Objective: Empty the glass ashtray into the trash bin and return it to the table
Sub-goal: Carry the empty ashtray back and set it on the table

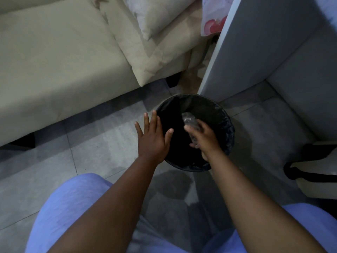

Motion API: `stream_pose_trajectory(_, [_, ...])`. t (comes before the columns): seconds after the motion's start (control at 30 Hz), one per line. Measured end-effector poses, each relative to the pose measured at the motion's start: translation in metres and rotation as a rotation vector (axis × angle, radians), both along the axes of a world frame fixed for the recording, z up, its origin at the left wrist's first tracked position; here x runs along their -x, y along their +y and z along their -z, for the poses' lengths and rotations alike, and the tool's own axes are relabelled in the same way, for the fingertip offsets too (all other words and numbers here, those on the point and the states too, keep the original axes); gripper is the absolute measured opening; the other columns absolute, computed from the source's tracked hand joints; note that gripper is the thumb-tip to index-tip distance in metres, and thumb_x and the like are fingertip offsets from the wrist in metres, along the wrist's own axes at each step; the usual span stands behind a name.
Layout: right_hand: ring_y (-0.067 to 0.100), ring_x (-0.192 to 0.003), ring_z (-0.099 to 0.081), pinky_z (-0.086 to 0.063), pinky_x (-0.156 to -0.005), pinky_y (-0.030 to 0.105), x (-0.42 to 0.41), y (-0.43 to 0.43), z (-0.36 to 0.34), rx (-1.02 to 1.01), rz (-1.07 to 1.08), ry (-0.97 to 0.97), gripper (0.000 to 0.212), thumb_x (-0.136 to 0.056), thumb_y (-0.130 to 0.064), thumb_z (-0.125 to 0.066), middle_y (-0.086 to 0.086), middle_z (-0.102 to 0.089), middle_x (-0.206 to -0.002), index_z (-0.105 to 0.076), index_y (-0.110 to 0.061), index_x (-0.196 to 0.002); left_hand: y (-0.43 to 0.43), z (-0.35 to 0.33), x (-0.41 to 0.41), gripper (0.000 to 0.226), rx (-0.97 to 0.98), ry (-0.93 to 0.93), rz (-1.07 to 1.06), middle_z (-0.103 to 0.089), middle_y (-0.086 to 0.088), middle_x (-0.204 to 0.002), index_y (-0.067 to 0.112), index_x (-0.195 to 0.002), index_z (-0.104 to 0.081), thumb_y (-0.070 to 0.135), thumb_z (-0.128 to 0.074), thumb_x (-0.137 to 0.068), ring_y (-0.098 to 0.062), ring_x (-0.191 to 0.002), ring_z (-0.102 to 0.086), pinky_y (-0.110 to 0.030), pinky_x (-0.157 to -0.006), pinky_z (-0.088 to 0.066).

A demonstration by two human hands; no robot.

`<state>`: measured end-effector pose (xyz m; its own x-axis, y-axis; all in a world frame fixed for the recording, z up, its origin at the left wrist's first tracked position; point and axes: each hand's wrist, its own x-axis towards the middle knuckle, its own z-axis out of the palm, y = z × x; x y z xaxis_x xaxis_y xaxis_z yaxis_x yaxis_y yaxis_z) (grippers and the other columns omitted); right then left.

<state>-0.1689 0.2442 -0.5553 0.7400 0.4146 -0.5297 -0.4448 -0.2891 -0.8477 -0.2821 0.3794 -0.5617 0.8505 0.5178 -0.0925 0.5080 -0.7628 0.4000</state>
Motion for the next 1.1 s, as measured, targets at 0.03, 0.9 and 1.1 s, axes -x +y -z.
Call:
stream_pose_trajectory(0.03, [0.024,-0.112,-0.064,-0.054,-0.075,0.037,-0.002,-0.003,-0.003,-0.071,0.040,0.153,0.050,-0.072,-0.049,-0.071,0.004,-0.065,-0.125,-0.062,-0.029,-0.117,0.001,-0.004,-0.001,0.078,-0.018,-0.013,0.006,-0.004,-0.006,-0.164,0.011,-0.152,-0.012,0.062,-0.009,-0.093,-0.026,-0.151,0.012,-0.056,-0.121,0.006])
stream_pose_trajectory(0.9, [0.008,-0.144,-0.015,-0.021,-0.112,0.023,-0.002,-0.026,-0.023,0.321,-0.542,-0.594,0.134,-0.053,-0.046,-0.090,0.000,-0.007,-0.160,-0.005,-0.020,-0.154,0.000,-0.013,-0.009,0.123,0.207,-0.101,0.252,-0.017,-0.011,-0.159,0.008,-0.153,-0.004,0.051,-0.080,-0.066,-0.026,-0.143,-0.029,-0.038,-0.104,-0.045])
stream_pose_trajectory(1.1, [0.017,-0.145,-0.021,-0.027,-0.115,0.029,-0.007,-0.032,-0.016,0.379,-0.557,-0.719,0.141,-0.046,-0.044,-0.093,0.002,-0.011,-0.158,-0.005,-0.019,-0.153,-0.004,-0.016,-0.014,0.124,0.203,-0.096,0.274,-0.017,-0.014,-0.159,0.004,-0.152,-0.004,0.046,-0.082,-0.065,-0.027,-0.145,-0.025,-0.034,-0.110,-0.037])
